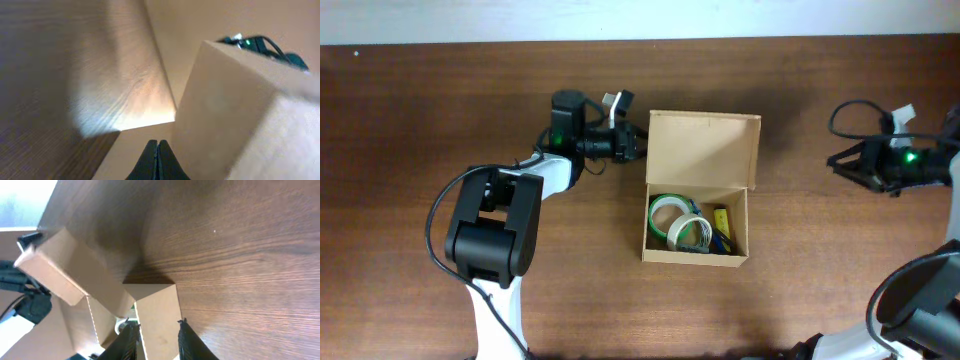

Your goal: Pack container

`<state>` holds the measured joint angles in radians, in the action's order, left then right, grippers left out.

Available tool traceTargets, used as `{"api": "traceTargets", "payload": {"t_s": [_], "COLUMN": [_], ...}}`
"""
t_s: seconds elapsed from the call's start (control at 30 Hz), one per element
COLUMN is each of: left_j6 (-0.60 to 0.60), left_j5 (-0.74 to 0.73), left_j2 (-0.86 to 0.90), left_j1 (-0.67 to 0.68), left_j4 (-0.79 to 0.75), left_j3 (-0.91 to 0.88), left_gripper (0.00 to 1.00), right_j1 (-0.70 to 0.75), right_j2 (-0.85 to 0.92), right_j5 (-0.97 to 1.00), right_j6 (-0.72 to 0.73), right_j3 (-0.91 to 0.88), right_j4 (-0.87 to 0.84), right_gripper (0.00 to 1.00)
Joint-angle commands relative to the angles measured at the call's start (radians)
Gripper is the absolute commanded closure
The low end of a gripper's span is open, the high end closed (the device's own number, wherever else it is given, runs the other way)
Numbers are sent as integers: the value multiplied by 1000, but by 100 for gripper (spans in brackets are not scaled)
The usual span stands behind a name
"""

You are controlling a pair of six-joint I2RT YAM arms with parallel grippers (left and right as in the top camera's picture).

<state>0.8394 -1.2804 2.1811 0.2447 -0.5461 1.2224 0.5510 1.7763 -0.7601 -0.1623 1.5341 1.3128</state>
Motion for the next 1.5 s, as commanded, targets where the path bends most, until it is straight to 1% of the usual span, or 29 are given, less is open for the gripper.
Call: {"api": "traceTargets", "payload": {"t_s": [0.0,0.17,0.37,0.57,0.67,0.73,0.9,1.0,1.07,1.1,1.23,1.33,1.37,1.43,1.47], "left_j6": [106,190,231,319,361,360,359,329,309,297,280,223,194,108,59], "left_j5": [-112,-190,-294,-294,-294,-294,-294,-293,-293,-293,-293,-293,-291,-271,-251], "left_j2": [-37,-91,-173,-267,-316,-339,-357,-357,-357,-357,-357,-356,-356,-356,-356], "left_j1": [-5,-5,-5,9,51,86,174,185,175,164,113,60,41,1,-16], "left_j4": [-85,-175,-187,-187,-171,-148,-150,-150,-150,-150,-171,-181,-161,-74,-14], "left_j3": [2,2,2,0,0,-4,-47,-92,-115,-124,-128,-128,-129,-134,-140], "left_gripper": [98,98,98,98,98,98,98,98,98,98,98,98,98,98,98], "right_j1": [1,1,1,1,1,1,1,1,1,1,0,-1,-1,-1,-1], "right_j2": [-16,-16,-16,-16,-16,-16,-16,-16,-16,-16,-16,-16,-16,-16,-16], "right_j5": [47,47,47,47,47,47,47,47,47,47,47,47,47,47,46], "right_j6": [-51,-51,-51,-51,-51,-51,-68,-88,-93,-93,-93,-93,-93,-92,-92], "right_j3": [60,67,67,67,67,67,67,67,67,67,67,67,67,67,67], "right_j4": [32,42,42,42,43,45,59,74,83,85,84,83,82,79,79], "right_gripper": [73,73,73,72,72,72,72,72,76,78,78,78,78,79,83]}}
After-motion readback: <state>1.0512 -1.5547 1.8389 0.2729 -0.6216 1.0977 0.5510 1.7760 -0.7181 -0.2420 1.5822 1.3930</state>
